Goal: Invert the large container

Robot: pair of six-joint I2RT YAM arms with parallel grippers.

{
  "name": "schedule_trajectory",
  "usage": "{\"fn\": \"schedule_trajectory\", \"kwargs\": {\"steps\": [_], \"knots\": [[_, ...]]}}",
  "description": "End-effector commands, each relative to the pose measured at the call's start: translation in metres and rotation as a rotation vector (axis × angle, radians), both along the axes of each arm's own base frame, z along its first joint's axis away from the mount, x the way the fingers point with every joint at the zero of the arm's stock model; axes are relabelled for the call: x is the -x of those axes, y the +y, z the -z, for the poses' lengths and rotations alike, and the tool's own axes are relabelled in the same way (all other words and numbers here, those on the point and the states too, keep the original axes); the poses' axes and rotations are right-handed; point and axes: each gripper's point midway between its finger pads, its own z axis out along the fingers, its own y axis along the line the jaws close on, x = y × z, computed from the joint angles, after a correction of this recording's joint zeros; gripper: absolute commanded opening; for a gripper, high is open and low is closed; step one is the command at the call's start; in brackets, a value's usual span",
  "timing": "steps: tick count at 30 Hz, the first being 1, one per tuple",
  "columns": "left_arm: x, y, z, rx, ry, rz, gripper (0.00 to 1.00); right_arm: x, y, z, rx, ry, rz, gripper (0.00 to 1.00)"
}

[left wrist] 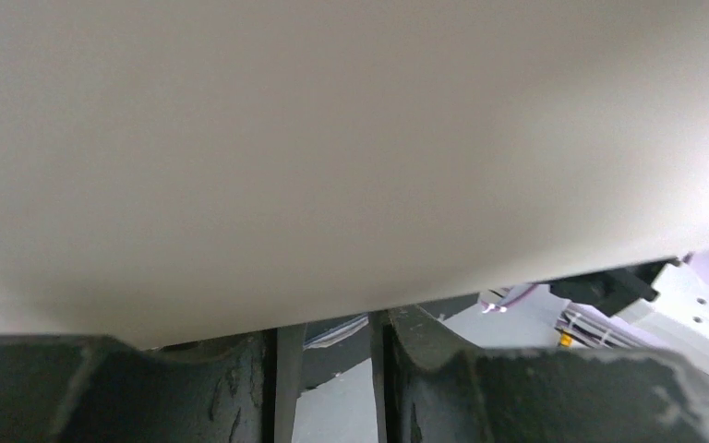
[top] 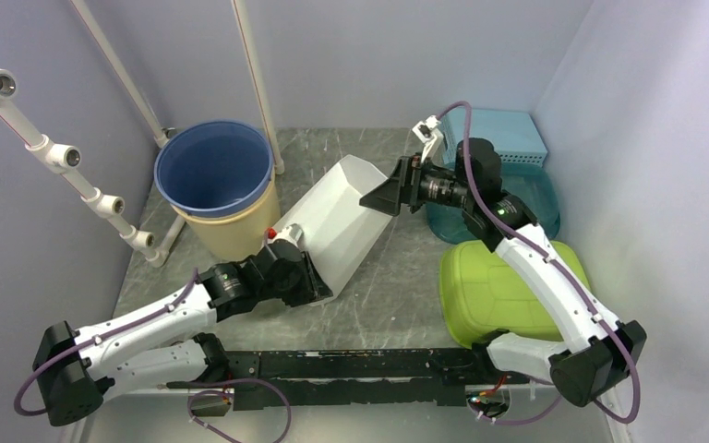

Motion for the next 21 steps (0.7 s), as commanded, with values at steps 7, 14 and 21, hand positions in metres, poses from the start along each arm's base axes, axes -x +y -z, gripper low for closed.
{"fn": "schedule_trajectory", "kwargs": {"steps": [7,14,21], "knots": [[-0.022,-0.039,-0.025,0.131,-0.107,0.067,0.36,0.038,0.033,0.019,0.145,0.045,-0.189,0.79],[-0.015,-0.056,-0.022,0.164,-0.090,0.159,0.37,0.054,0.052,0.021,0.200,0.007,-0.267,0.79],[-0.005,-0.045,-0.015,0.166,-0.059,0.151,0.35,0.062,0.061,0.031,0.251,0.023,-0.304,0.79]]}}
